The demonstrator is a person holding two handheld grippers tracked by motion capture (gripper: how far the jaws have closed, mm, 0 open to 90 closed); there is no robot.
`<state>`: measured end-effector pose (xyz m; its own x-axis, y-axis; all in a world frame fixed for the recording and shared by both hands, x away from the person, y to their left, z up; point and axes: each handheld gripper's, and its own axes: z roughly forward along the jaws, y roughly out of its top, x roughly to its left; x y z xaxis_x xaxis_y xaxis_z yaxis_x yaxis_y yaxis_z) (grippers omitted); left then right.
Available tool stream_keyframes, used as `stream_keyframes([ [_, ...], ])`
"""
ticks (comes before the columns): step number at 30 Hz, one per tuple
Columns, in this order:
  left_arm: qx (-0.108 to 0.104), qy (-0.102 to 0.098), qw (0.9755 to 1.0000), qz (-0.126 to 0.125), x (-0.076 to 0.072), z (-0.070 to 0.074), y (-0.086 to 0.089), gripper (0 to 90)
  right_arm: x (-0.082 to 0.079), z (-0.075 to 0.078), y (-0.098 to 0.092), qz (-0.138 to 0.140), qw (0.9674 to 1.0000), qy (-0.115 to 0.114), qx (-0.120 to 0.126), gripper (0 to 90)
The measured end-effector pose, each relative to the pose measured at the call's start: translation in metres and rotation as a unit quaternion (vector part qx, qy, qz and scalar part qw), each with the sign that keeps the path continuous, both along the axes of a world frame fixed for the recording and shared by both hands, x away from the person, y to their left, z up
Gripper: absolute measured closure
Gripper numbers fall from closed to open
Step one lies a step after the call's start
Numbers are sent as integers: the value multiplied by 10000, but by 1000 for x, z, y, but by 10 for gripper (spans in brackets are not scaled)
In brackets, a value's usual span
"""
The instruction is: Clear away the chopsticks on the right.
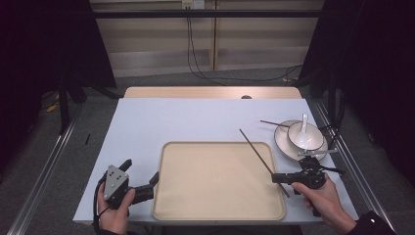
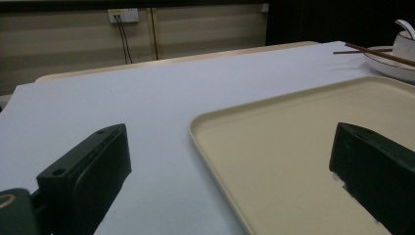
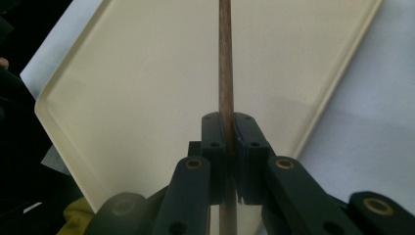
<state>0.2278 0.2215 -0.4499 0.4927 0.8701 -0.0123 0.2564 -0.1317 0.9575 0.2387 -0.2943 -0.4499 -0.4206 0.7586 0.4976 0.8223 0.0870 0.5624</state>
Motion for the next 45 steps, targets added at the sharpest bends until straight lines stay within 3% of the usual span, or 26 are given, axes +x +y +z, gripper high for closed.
stream_keyframes([
  [3,-21,3,10000,6,0,0,0,18,-2,-6,6,50,9998,192,-38,842],
  [22,-20,49,10000,-18,1,-1,1,18,0,-20,19,16,9976,565,-399,837],
  [35,-9,67,10000,-9,1,-1,1,18,1,-21,20,123,9981,494,-342,786],
  [37,-25,61,10000,-27,1,-1,1,18,1,-21,21,210,9982,487,-273,713],
  [39,-26,61,10000,-26,1,-1,1,18,2,-21,21,289,9984,424,-243,713],
  [45,-34,65,10000,-23,1,-1,1,18,3,-16,15,568,9974,149,-416,594],
])
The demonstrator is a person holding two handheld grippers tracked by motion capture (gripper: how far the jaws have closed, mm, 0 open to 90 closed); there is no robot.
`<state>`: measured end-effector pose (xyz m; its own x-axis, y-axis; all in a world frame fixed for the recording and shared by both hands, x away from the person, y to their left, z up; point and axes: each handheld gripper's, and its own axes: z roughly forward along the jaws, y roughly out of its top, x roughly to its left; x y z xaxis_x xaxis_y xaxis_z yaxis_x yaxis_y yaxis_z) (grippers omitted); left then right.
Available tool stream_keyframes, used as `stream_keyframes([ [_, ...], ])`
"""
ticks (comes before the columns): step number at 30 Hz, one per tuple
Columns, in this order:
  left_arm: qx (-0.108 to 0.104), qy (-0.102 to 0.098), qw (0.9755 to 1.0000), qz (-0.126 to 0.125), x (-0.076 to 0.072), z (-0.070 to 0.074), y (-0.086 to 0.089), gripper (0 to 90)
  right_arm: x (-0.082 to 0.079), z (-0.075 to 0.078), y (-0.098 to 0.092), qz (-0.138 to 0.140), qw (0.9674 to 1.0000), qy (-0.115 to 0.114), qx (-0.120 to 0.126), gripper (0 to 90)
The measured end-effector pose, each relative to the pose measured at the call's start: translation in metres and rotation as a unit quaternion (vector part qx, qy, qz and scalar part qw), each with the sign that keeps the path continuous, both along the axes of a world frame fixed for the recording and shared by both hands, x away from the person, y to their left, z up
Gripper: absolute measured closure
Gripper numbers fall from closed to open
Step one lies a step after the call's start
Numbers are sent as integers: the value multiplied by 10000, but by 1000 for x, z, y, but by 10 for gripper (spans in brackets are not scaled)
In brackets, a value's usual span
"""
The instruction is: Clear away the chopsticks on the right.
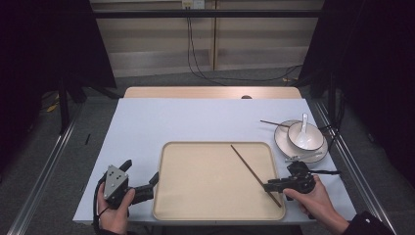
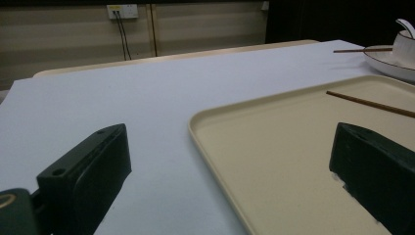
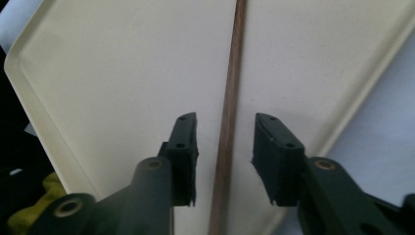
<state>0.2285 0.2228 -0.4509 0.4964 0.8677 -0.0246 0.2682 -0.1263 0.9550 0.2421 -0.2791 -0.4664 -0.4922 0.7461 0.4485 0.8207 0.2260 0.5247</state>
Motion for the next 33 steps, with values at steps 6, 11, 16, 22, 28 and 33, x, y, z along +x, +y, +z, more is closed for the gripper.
stream_keyframes([
  [6,11,-1,10000,2,0,0,0,18,0,10,-12,439,9978,-495,99,356],
  [11,7,-2,10000,-19,0,0,0,18,4,18,-22,610,9928,-996,272,186],
  [16,1,2,10000,28,0,0,0,18,6,29,-37,799,9860,-1418,371,94],
  [22,11,20,10000,59,0,0,0,19,14,42,-60,707,9782,-1948,133,115],
  [28,7,29,10000,30,1,-1,0,22,25,50,-81,868,9659,-2437,-111,102],
  [33,16,27,10000,74,1,-1,0,22,38,60,-107,885,9652,-2457,94,79],
])
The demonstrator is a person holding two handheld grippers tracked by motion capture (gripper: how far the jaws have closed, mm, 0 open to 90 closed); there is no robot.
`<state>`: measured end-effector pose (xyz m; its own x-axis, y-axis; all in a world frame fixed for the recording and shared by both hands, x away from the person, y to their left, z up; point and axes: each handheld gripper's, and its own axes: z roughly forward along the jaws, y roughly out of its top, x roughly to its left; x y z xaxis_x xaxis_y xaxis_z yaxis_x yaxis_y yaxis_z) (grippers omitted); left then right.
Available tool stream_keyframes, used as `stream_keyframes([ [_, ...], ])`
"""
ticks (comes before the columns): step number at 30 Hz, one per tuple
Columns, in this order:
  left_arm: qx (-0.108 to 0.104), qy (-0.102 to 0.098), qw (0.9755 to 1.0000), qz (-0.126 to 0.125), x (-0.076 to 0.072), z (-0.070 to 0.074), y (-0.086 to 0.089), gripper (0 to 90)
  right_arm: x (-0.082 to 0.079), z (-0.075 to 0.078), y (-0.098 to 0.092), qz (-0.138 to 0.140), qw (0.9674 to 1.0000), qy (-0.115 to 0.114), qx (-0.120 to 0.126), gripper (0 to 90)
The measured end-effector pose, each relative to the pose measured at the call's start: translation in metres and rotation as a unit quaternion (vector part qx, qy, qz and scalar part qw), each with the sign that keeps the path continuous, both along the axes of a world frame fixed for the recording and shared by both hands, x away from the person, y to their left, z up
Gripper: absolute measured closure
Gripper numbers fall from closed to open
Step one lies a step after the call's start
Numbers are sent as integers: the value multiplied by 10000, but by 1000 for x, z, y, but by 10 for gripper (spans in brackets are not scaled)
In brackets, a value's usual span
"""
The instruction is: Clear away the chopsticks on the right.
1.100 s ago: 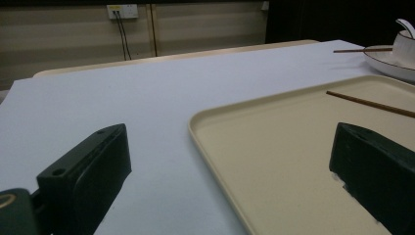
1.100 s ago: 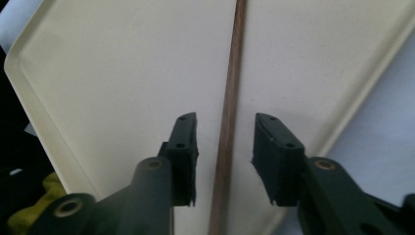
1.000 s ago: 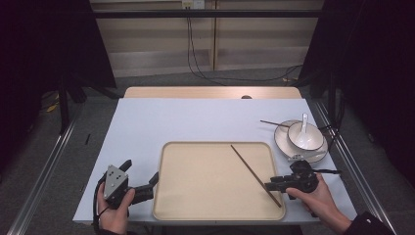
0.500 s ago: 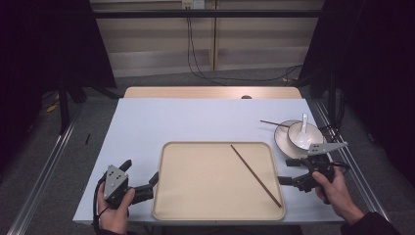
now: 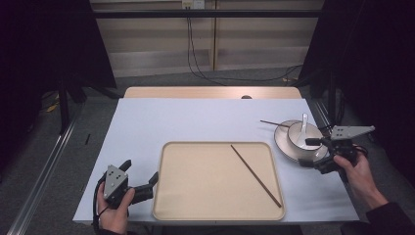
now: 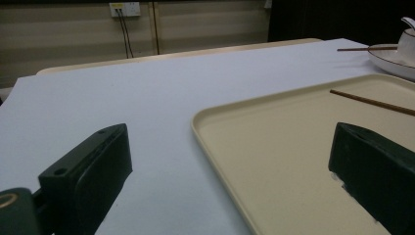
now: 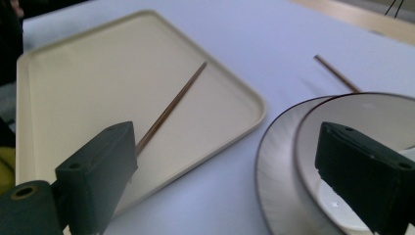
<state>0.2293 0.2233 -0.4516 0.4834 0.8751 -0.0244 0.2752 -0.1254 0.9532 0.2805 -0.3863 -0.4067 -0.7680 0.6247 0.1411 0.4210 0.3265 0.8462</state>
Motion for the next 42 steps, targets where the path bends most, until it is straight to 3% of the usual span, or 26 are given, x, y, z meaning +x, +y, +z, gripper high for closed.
stream_keyframes([
  [4,3,9,10000,-6,0,0,0,22,12,8,-23,16,10000,-19,-19,68],
  [8,-9,23,10000,-8,1,0,0,22,23,15,-40,-64,9997,-102,-196,67],
  [10,9,24,10000,-1,0,0,0,22,35,16,-49,-213,9987,-60,-468,83],
  [15,6,42,10000,-3,1,-1,0,22,52,14,-63,-243,9976,31,-654,133],
  [18,0,44,10000,-1,1,-1,0,22,66,14,-74,-346,9966,0,-754,207],
  [23,21,37,10000,-2,1,-1,0,22,87,11,-95,-334,9947,27,-970,456],
  [24,5,38,10000,-21,1,-1,0,22,91,9,-99,-343,9942,68,-1017,469],
  [26,7,34,10000,-21,1,-1,1,22,96,4,-105,-310,9929,142,-1142,553],
  [30,32,37,10000,-11,1,-1,0,23,106,-6,-111,-525,9879,257,-1438,593],
  [35,24,37,10000,-11,1,-1,1,23,114,-12,-104,-266,9848,385,-1670,686],
  [36,12,41,10000,-25,1,-1,1,23,116,-13,-102,-232,9832,491,-1744,700],
  [38,12,38,10000,-30,1,0,1,23,119,-19,-98,-139,9758,726,-2056,706],
  [41,26,30,10000,-24,1,0,1,23,120,-23,-93,11,9764,769,-2020,723],
  [42,15,31,10000,-39,1,-1,1,23,121,-24,-92,41,9752,742,-2084,729],
])
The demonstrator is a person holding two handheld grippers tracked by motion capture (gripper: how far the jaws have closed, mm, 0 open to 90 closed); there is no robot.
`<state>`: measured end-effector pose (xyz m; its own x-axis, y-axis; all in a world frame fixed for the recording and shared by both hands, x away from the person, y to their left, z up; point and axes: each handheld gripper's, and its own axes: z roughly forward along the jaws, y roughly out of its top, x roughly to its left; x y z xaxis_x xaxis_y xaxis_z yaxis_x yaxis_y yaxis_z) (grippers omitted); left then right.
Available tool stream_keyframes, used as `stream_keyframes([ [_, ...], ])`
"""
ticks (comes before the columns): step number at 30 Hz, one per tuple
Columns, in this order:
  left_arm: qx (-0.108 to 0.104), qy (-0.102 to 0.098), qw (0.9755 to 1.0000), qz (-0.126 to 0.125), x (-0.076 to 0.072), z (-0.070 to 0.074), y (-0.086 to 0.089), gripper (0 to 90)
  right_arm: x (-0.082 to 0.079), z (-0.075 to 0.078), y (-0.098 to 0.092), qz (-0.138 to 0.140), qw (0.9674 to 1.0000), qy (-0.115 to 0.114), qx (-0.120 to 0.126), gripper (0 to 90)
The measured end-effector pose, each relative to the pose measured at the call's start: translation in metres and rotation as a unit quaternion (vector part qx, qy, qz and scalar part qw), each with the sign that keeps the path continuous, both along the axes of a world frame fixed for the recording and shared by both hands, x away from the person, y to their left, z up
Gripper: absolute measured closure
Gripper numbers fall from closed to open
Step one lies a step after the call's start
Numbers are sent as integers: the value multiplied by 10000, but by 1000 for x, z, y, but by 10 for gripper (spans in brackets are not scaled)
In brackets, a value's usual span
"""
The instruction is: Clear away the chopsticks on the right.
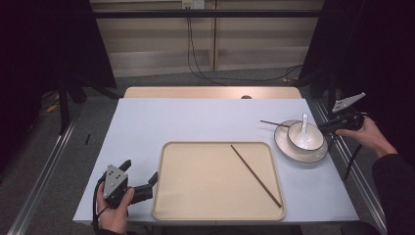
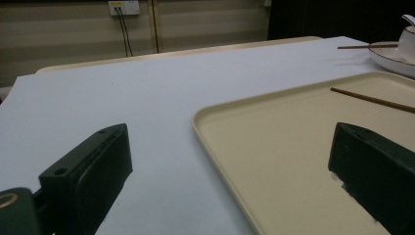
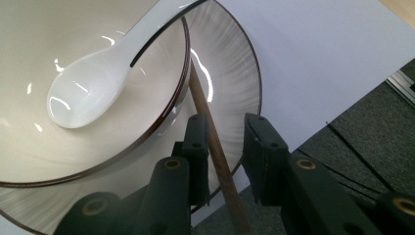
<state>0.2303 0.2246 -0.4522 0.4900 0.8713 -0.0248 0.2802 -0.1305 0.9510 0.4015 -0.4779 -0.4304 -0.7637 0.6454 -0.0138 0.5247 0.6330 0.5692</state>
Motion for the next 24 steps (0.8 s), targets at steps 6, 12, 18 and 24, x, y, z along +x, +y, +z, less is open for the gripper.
stream_keyframes([
  [6,16,-3,10000,-37,0,0,-1,23,4,-5,6,190,9997,116,-112,751],
  [12,-6,3,10000,-30,0,0,0,23,5,-10,10,276,9994,189,-121,824],
  [18,8,9,10000,-9,0,0,-1,23,4,-10,11,199,9993,290,-135,845],
  [24,6,-4,10000,-27,0,0,0,23,6,-8,9,49,9997,229,35,847],
])
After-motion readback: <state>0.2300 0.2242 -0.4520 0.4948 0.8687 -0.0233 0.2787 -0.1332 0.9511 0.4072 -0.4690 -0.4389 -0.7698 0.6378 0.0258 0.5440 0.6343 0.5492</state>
